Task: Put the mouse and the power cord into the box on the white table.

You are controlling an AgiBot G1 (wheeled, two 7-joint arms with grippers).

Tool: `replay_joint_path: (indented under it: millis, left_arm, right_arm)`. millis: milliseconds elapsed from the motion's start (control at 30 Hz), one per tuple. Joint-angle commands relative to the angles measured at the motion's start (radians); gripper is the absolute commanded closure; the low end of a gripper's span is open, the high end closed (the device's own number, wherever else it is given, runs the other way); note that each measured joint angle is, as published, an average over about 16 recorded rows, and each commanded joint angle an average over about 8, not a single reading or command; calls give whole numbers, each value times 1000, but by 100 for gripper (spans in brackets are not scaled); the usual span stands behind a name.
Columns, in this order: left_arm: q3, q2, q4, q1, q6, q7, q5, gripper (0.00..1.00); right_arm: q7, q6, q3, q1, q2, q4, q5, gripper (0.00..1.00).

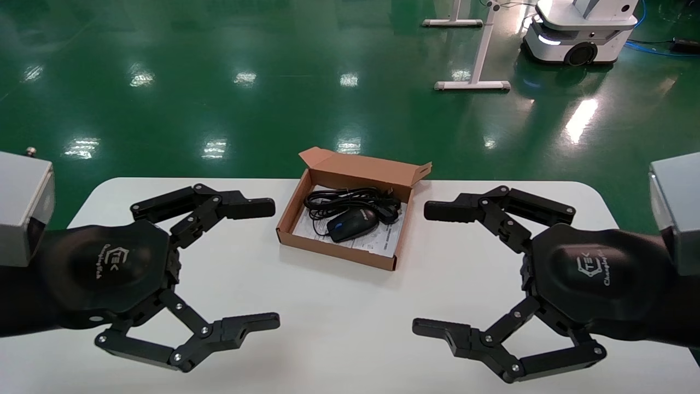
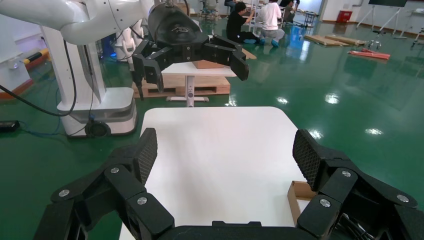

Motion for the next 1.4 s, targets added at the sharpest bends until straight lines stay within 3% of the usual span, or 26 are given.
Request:
replay_joint_path:
  millis: [33,1400]
  left_arm:
    - [0,0,0,0,0,0,0,0]
    - [0,0,1,0,0,0,0,0]
  right_arm:
    - [0,0,0,0,0,0,0,0]
    - [0,0,0,1,0,-1,0,0]
